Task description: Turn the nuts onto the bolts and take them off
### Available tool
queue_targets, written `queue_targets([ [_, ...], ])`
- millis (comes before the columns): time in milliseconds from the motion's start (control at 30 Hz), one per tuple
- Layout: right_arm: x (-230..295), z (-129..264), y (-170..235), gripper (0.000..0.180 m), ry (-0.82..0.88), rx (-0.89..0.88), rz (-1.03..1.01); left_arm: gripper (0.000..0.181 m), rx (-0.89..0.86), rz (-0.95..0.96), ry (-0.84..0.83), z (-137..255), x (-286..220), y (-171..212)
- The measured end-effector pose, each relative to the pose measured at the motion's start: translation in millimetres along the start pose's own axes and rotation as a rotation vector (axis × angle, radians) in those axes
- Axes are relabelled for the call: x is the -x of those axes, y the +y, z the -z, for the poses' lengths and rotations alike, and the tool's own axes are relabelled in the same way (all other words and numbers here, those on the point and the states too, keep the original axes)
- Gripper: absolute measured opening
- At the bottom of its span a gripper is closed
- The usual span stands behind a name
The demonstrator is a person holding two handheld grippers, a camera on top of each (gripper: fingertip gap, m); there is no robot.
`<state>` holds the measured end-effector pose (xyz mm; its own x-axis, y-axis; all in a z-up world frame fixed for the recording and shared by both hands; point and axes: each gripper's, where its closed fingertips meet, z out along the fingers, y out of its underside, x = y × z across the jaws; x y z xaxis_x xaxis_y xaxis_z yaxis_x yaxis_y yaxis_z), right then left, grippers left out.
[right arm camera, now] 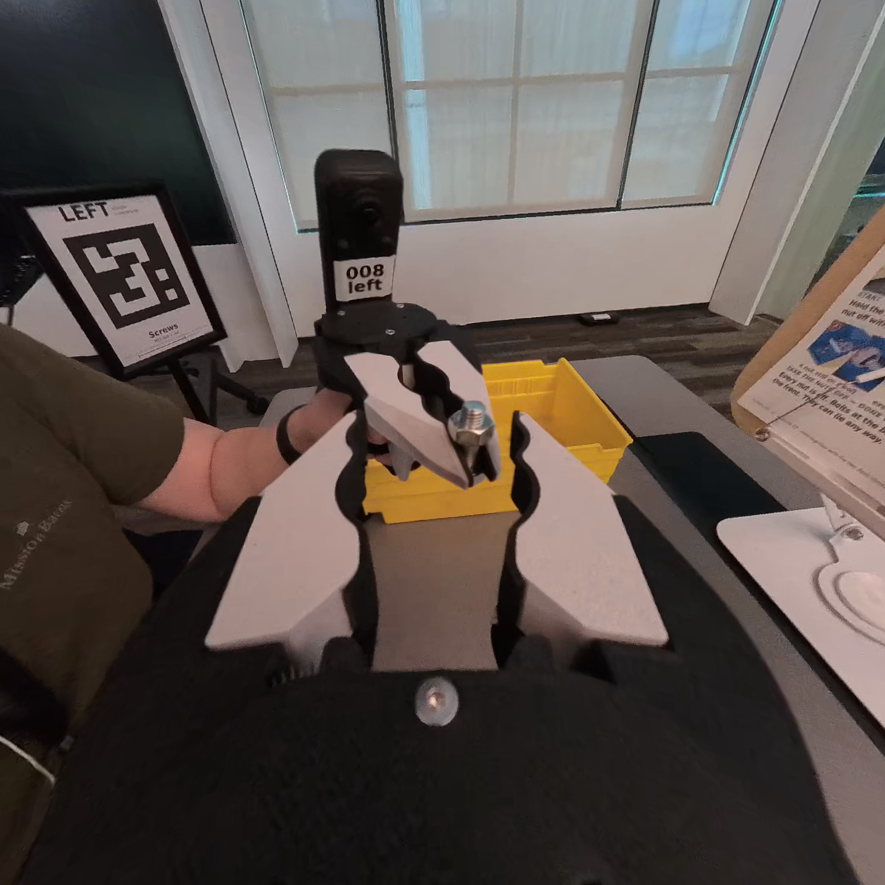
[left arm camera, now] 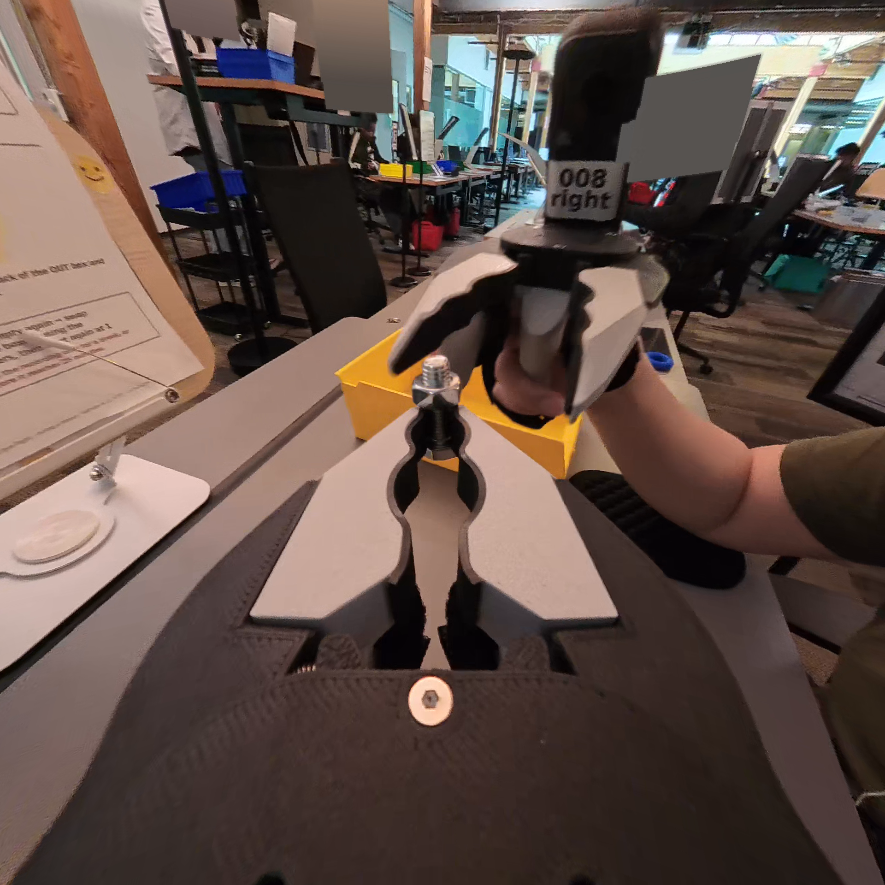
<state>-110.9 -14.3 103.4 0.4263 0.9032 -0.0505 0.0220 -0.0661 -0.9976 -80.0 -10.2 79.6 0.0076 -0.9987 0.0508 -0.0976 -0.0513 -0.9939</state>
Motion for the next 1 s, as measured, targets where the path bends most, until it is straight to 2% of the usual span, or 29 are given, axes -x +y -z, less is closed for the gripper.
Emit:
queue_targets([
  [133,3.9,-3.4,9.7,0.062,-0.027,0.057,-0.005,0.007,0.007,-0.014,-0.051,1.8,8.6,1.4],
  [200,1.1,4.4,8.4,0.042,0.0,0.074,0.039,0.007,-0.001,-0.016,-0.08,6.6,14.8,-1.5],
  [367,-13.4,10.9,-8.8,0.037,0.077,-0.039,0.014,0.007,0.001,-0.012,-0.054,6.1,9.1,-2.6],
  [533,-12.9,7.5,-5.5,0.015,0.026,-0.06,-0.042,0.007,0.029,-0.031,-0.022,-2.0,-1.9,2.6],
  [867,-8.7,9.4,-1.8,0.007,-0.049,-0.055,-0.09,0.008,0.033,0.01,0.057,-2.8,-11.7,2.6],
  [900,-11.5,10.5,-2.9,0.007,-0.043,-0.067,-0.115,0.013,0.021,0.02,0.06,-1.7,-10.8,0.5],
  [933,-14.6,12.6,-4.5,0.007,-0.038,-0.083,-0.136,0.026,0.015,0.03,0.05,0.0,-7.4,-1.2],
  [1000,-17.8,18.0,-8.3,0.007,-0.048,-0.114,-0.168,0.038,0.023,0.033,0.05,4.1,-3.0,-1.6],
])
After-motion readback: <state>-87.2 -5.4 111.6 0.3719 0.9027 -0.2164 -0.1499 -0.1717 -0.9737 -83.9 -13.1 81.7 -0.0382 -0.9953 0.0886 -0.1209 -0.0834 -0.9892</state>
